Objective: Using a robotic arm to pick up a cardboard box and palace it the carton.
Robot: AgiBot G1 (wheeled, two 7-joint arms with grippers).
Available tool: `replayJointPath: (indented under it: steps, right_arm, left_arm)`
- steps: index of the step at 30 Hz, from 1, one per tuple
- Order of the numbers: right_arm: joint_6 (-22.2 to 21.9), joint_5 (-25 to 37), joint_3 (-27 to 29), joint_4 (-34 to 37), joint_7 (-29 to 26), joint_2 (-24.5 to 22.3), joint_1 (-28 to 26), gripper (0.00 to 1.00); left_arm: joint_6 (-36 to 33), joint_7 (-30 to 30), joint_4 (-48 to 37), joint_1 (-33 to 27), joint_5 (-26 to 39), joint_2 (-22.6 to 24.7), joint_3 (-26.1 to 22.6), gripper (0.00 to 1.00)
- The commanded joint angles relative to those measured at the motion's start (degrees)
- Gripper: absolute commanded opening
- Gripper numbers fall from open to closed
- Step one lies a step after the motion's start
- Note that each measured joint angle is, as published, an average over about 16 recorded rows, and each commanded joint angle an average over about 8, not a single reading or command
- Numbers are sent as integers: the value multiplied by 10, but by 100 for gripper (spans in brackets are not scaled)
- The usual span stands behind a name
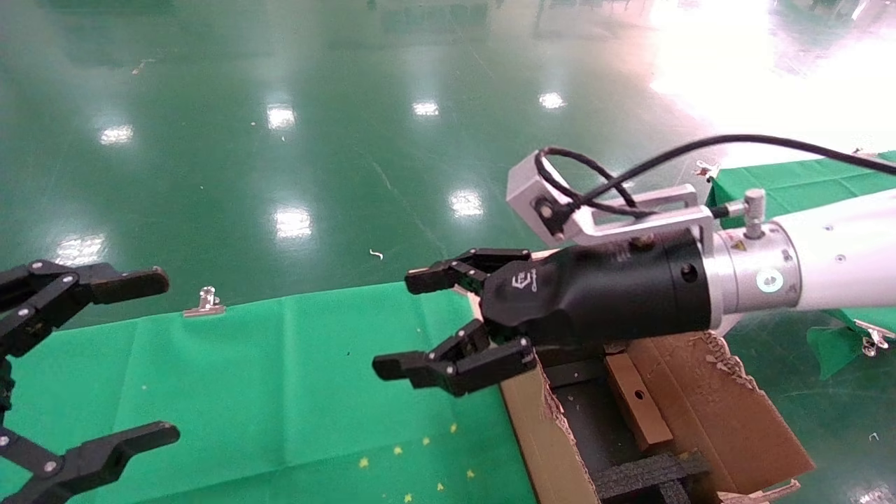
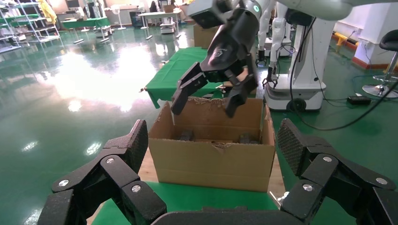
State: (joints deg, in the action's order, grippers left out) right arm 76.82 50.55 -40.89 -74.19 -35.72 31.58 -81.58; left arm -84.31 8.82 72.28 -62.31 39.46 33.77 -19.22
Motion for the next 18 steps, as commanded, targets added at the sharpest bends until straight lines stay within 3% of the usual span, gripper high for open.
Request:
replayJointPath:
  steps: [1, 18]
  right_arm:
    - [9, -9, 27, 1, 27, 4, 21, 100]
    - [86, -85, 243, 6, 243, 34, 196, 100]
  left_arm:
    - [0, 0, 0, 0, 0, 0, 0, 100]
    - [0, 0, 0, 0, 0, 0, 0, 100]
